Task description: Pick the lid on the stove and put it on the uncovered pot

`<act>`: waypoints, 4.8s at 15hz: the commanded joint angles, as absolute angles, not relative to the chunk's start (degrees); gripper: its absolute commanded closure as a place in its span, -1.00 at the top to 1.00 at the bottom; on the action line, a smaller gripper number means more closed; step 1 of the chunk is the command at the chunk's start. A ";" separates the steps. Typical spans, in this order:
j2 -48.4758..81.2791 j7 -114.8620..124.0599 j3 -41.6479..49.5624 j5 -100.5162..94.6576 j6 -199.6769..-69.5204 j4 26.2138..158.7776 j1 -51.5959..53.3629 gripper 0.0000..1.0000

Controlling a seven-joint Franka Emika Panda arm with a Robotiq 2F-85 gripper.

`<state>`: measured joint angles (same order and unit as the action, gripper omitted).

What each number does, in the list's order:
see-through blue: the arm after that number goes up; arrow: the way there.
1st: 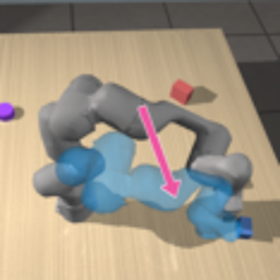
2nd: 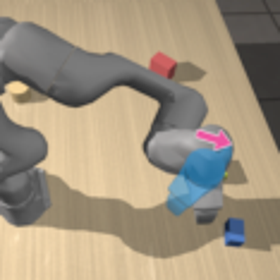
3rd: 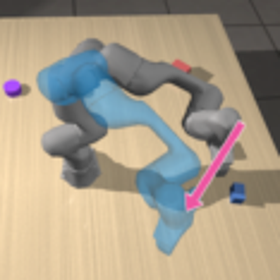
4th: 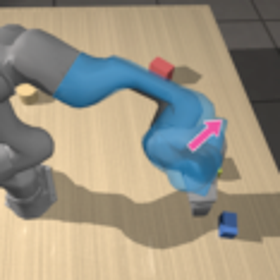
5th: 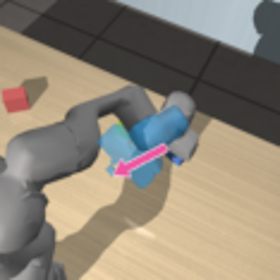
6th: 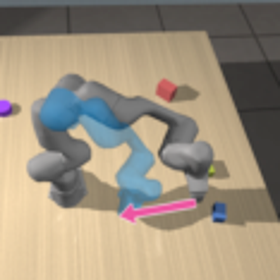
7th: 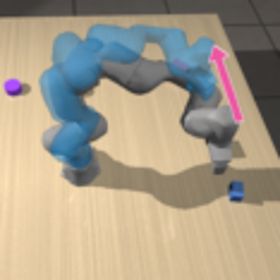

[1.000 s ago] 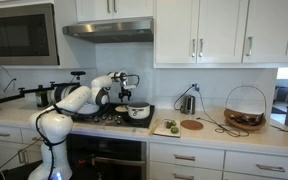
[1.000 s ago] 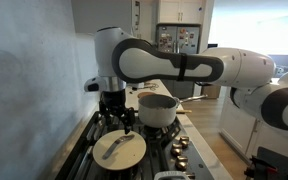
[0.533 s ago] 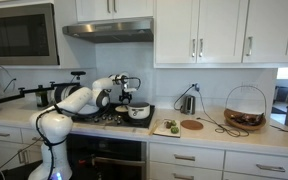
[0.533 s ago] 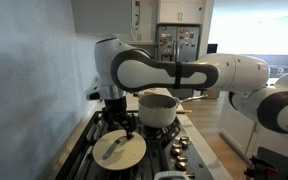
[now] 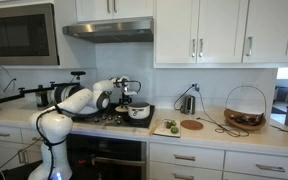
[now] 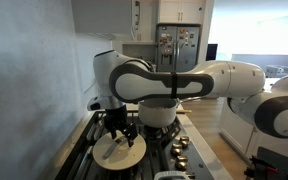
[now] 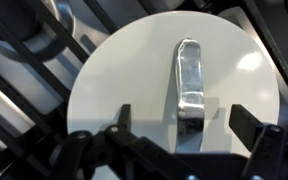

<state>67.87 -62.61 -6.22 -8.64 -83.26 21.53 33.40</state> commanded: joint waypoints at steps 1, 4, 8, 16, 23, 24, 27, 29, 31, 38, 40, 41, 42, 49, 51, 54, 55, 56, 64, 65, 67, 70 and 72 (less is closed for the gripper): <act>68.08 -61.05 -5.79 -7.70 -81.75 20.12 33.57 1.00; 67.61 -60.95 -6.11 -7.22 -81.78 20.59 33.43 1.00; 67.41 -60.93 -6.57 -5.87 -81.81 20.77 33.16 0.50; 66.09 -61.13 -6.53 -5.31 -82.77 22.60 32.97 -0.63; 66.01 -61.21 -6.45 -5.27 -82.56 22.46 32.87 -0.88; 65.89 -61.32 -6.28 -5.48 -82.57 22.41 32.93 -0.88; 64.71 -62.59 -5.46 -6.67 -82.12 22.06 33.17 -0.88; 63.47 -63.47 -5.39 -7.04 -81.90 21.97 33.21 -0.88; 61.63 -64.22 -5.14 -7.52 -80.76 22.33 33.47 -0.88; 56.64 -66.81 -5.30 -7.72 -76.47 23.07 34.31 -0.88; 55.46 -67.56 -5.07 -8.09 -74.42 23.18 34.68 -0.88; 54.94 -68.14 -4.99 -8.31 -73.53 23.17 34.87 -0.88; 54.39 -68.34 -4.83 -8.68 -72.61 23.17 35.11 -0.88; 51.98 -69.49 -3.05 -11.69 -70.30 23.09 34.82 -0.88; 51.66 -68.92 -2.59 -11.75 -69.98 23.08 33.90 -0.88; 51.41 -68.20 -2.18 -11.46 -69.62 22.98 32.32 -0.88; 51.41 -67.93 -2.23 -11.35 -69.65 22.95 31.75 -0.88; 51.40 -67.79 -2.26 -11.30 -69.68 22.95 31.23 -0.88; 51.48 -66.56 -4.23 -7.82 -69.35 22.80 26.46 -0.88; 51.44 -66.45 -4.46 -7.34 -69.24 22.79 25.87 -0.88; 51.43 -65.95 -4.87 -6.32 -69.17 22.69 24.88 -0.88; 51.30 -65.03 -5.23 -4.89 -68.98 22.57 23.70 -0.88; 51.13 -64.53 -5.28 -4.34 -69.00 22.44 23.12 -0.88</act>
